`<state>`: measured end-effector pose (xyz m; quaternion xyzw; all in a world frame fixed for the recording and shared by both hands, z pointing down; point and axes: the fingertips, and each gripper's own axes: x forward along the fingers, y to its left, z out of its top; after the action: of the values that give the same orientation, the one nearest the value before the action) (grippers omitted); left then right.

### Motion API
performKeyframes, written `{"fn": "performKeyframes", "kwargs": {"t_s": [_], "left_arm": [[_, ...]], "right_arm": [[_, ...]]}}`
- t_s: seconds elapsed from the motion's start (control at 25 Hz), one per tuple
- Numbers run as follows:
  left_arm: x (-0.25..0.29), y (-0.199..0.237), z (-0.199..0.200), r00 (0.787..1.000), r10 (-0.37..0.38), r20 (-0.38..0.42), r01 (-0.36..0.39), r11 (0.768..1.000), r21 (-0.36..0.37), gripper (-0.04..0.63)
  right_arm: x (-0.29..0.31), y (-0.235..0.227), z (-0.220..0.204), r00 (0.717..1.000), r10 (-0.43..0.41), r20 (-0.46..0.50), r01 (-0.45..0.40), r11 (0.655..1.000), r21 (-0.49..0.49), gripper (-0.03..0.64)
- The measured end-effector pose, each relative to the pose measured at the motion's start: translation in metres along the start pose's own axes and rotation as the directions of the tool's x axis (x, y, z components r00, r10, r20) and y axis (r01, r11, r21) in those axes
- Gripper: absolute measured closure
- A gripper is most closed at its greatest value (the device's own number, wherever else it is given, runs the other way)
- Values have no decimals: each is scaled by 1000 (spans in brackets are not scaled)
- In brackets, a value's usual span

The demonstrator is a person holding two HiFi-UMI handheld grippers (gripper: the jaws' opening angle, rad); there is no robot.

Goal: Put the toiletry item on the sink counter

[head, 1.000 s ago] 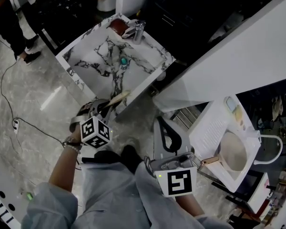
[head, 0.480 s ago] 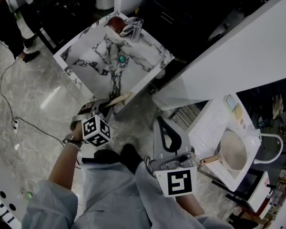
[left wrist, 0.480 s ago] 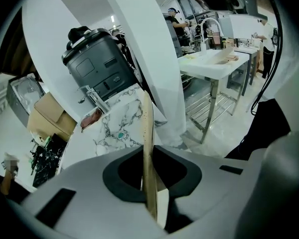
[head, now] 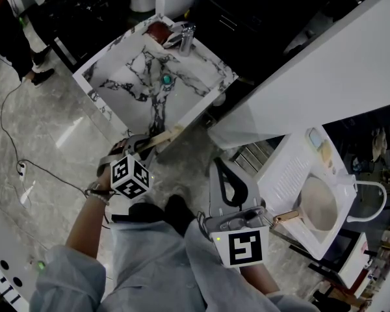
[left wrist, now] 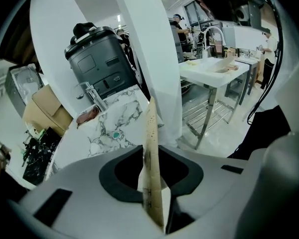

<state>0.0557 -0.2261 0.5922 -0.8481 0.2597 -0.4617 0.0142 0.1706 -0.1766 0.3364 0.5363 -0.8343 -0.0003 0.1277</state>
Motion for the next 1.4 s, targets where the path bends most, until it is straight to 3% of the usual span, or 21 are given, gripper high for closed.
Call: {"fn": "performKeyframes", "kwargs": {"t_s": [0.64, 1.12, 1.4], "left_arm": [[-10, -18, 5, 992, -108, 66, 115, 985, -129, 431], [-32, -11, 10, 990, -75, 119, 98, 974, -205, 426], [-53, 4, 19, 984, -18, 178, 71, 953, -295, 457]], "right_arm": [[0, 7, 2, 1000, 1, -4, -1, 1000, -2, 620], [1, 17, 8, 1000, 5, 6, -5, 1000, -7, 619], [2, 22, 14, 1000, 12, 19, -12, 1000, -22, 618]]}}
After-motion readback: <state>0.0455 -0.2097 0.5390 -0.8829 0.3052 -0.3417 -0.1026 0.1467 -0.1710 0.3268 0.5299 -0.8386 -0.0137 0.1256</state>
